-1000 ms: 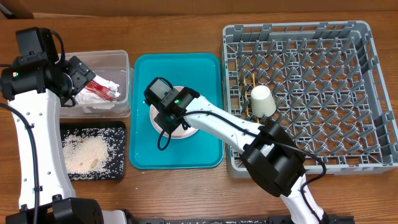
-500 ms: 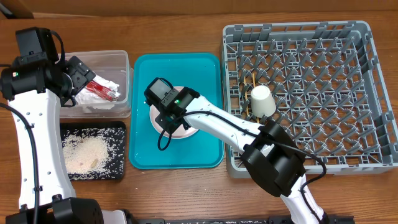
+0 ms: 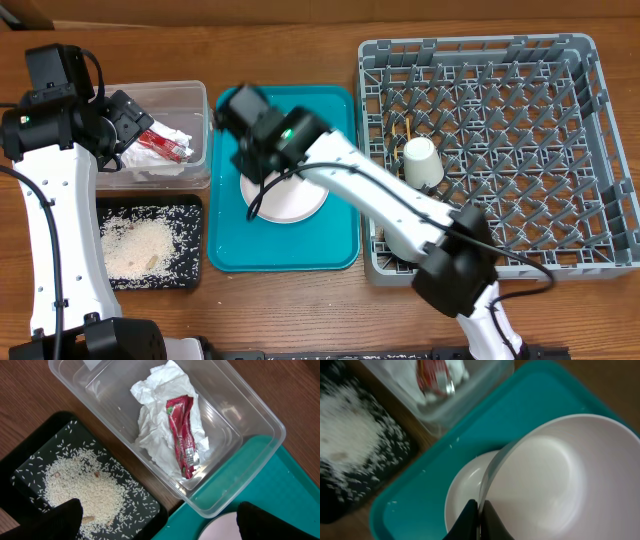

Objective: Sort waste into correct bins and load items into the dishwasher
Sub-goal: 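Carry the pink plate right and set it upright in the rack's back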

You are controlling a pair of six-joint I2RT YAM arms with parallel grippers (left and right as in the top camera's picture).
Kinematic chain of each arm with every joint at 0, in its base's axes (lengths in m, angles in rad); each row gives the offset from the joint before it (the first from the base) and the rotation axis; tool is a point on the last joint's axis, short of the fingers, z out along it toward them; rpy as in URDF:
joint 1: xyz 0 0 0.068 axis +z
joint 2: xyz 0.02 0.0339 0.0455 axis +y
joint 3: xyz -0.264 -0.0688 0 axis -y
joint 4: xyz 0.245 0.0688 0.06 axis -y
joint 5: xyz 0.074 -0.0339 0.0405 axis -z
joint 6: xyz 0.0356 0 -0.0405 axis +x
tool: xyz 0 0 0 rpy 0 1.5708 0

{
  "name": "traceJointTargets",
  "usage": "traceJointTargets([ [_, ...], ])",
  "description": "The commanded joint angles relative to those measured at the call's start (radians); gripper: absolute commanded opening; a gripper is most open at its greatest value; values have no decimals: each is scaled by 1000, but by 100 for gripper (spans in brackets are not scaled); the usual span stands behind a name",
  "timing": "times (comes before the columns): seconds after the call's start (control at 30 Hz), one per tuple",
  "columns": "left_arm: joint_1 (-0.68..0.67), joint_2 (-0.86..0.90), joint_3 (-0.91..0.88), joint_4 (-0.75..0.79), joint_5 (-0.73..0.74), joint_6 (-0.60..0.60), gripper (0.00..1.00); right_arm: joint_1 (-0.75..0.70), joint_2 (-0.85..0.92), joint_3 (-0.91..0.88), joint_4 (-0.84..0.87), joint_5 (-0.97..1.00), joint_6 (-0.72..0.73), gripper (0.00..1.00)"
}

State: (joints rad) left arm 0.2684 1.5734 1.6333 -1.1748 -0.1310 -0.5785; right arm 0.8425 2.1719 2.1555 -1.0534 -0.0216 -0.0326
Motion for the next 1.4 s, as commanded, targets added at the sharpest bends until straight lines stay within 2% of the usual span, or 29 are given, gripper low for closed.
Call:
traceJointTargets([
  [0.0,-7,3,18,1,1,-20,100,-135,-133,124,-26,-180,3,4],
  [0.23,-7,3,18,0,1,-20,100,-499,-145,111,-34,-840,2,4],
  [0.4,-7,3,18,1,1,-20,100,-731,-100,44,63,-1285,2,4],
  [0.53,-7,3,18,1,1,-20,100,-836,-37,-26,169,-1548,8,4],
  [0.83,-7,3,18,0,1,-20,100,-858,83,-142,188,-1548,-49,4],
  [1.07,-8,3,18,1,1,-20,100,-859,153,-154,190,-1540,-51,4],
  [1.37,-8,3,18,1,1,-20,100,-865,159,-154,118,-1338,-51,4],
])
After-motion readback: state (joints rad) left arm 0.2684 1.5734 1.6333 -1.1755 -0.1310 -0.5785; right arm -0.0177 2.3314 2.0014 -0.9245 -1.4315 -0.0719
